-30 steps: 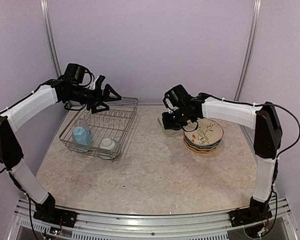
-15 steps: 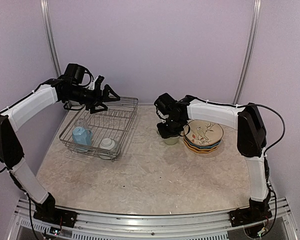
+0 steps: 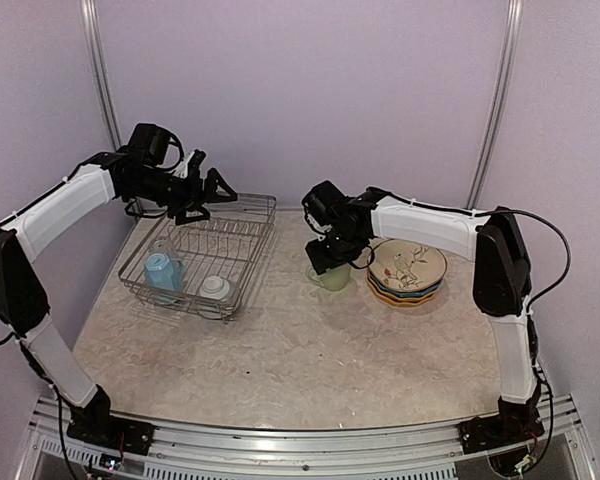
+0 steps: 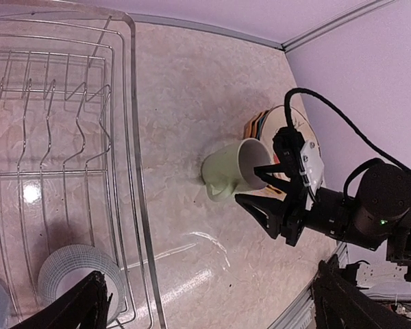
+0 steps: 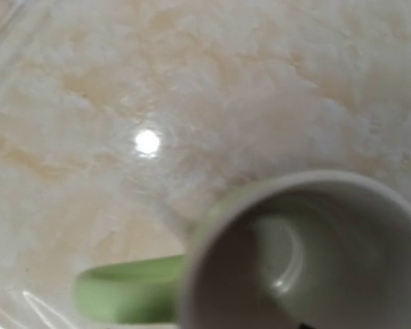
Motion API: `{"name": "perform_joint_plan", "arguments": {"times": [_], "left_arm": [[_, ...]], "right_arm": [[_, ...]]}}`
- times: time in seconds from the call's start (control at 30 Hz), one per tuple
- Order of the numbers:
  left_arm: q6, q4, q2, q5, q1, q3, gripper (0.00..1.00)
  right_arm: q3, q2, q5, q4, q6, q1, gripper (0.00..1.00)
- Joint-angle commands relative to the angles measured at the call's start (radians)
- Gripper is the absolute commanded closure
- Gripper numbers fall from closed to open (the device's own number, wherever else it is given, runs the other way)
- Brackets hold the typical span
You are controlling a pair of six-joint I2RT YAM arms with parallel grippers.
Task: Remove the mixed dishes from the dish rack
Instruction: Place the cup at the center of the board, then grab the cup from the dish rack.
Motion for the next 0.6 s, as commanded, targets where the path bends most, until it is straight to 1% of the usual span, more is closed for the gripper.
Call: {"name": "perform_joint_plan", "arguments": {"times": [0.0, 0.1, 0.17, 0.27, 0.37, 0.43, 0.57], "left_arm": [[0.028, -0.071, 0.039, -0.067, 0.006, 0.046, 0.01], [0.035, -0.102, 0.054, -0.105, 0.007, 0.067, 0.01], [0.042, -0.113, 0.053, -0.147, 0.007, 0.070, 0.01], [0.057, -0.132, 0.056, -0.209, 0.006, 0.082, 0.01], [0.057, -0.160, 0.054, -0.278, 0.001, 0.101, 0.01], [0.048, -0.185, 0.046, -0.355, -0.012, 0.110, 0.01], [-0.016, -0.222, -0.021, -0.414, -0.008, 0.043, 0.01]], "right_arm": [[-0.015, -0.078, 0.057, 0.044, -0.042, 0.054, 0.39], [-0.058, -0.118, 0.096, 0.086, -0.056, 0.075, 0.31], [-0.086, -0.143, 0.104, 0.101, -0.053, 0.080, 0.28], [-0.166, -0.202, 0.115, 0.173, -0.055, 0.085, 0.24], [-0.238, -0.259, 0.104, 0.239, -0.042, 0.085, 0.19], [-0.290, -0.291, 0.078, 0.283, -0.040, 0.084, 0.16], [-0.337, -0.320, 0.082, 0.305, -0.028, 0.085, 0.11]]}}
